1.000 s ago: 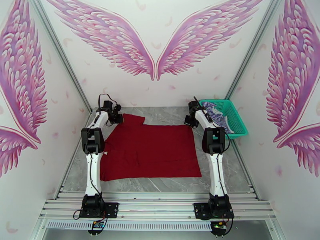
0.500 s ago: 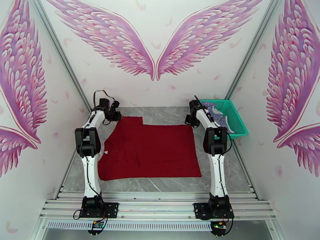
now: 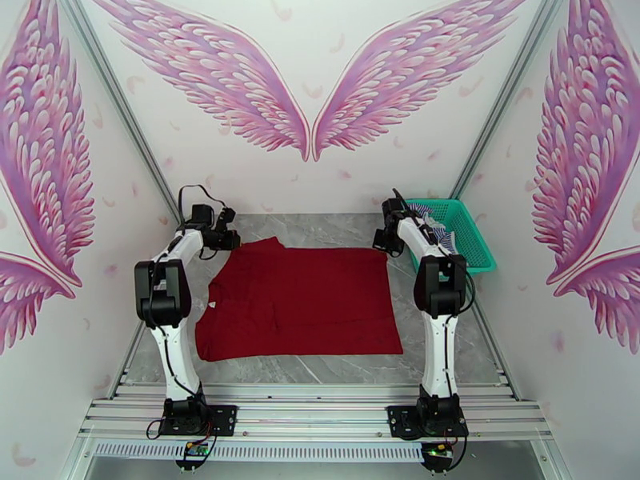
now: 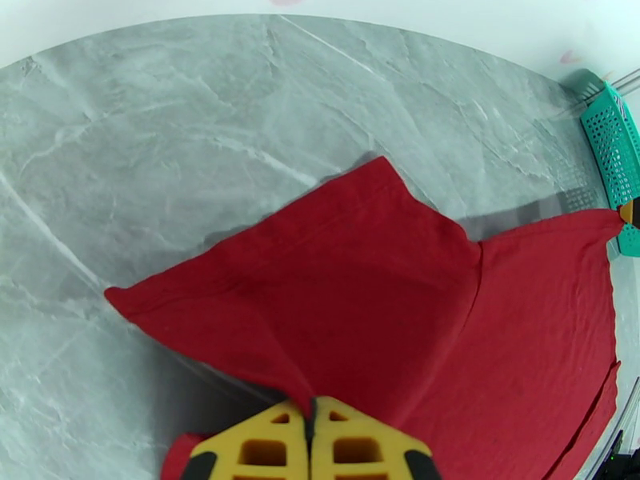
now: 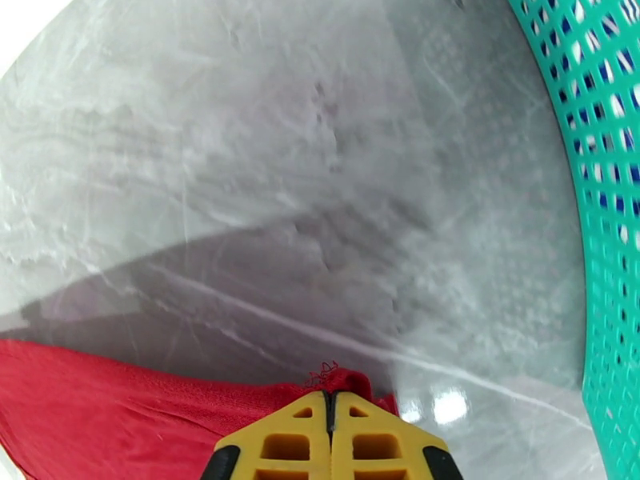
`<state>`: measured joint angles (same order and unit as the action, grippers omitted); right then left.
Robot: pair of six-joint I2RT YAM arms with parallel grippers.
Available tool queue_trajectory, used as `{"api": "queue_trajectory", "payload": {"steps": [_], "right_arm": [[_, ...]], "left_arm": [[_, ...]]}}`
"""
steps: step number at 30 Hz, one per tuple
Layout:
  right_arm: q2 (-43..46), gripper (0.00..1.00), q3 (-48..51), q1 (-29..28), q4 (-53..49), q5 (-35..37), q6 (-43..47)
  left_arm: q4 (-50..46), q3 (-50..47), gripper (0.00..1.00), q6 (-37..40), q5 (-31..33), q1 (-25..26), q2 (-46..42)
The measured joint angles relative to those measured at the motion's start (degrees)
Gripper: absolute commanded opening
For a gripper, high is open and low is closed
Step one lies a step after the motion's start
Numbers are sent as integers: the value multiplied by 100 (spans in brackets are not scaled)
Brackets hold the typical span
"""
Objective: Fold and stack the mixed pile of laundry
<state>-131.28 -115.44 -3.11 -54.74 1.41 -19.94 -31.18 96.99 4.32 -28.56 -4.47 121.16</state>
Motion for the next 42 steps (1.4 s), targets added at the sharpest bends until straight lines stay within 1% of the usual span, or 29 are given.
{"api": "queue_trajectory", "payload": {"steps": [6,10,14,15,16,17,19,20,21,22,25,26,29,31,33,38,42], "right_arm": [[557,0,938,0,221,-101,33],[1069,0,1661,0,389,-190,52],[1650,0,2500,0,702,-321,57],[1779,0,2717,0,782,-343,59],[1869,0,2892,0,857,-365,61],[1961,0,3091,0,927,-382,72],[2050,1,3397,0,1051,-424,79],[2063,5,3539,0,1137,-442,81],[2063,8,3663,0,1213,-450,81],[2063,12,3779,0,1274,-450,79],[2063,36,4030,0,1405,-446,98],[2063,41,4081,0,1443,-448,87],[2063,44,4103,0,1541,-444,74],[2070,44,4103,0,1582,-442,72],[2072,45,4100,0,1604,-422,66],[2074,50,4100,0,1609,-352,20],[2107,53,4100,-15,1626,-343,7]], "left_arm": [[251,-874,0,-2,48,-2,-625],[337,-1628,0,-2,153,-2,-1261],[402,-2356,3,-9,284,-4,-1908],[404,-2551,9,-28,304,-4,-2055],[396,-2704,23,-46,319,-2,-2170],[382,-2885,31,-72,354,-2,-2288],[363,-3163,43,-166,444,-2,-2457],[352,-3320,52,-216,527,-2,-2549],[334,-3442,57,-273,625,-2,-2625],[295,-3523,59,-332,739,-2,-2682],[142,-3569,61,-474,1084,-2,-2780],[76,-3543,61,-525,1172,0,-2796],[-229,-3185,58,-695,1504,125,-2774],[-468,-2647,54,-844,1810,365,-2658],[-599,-1882,54,-1084,2127,708,-2361],[-863,-365,56,-1998,2916,1613,-1268],[-1200,483,57,-2610,3241,2107,-125]]}}
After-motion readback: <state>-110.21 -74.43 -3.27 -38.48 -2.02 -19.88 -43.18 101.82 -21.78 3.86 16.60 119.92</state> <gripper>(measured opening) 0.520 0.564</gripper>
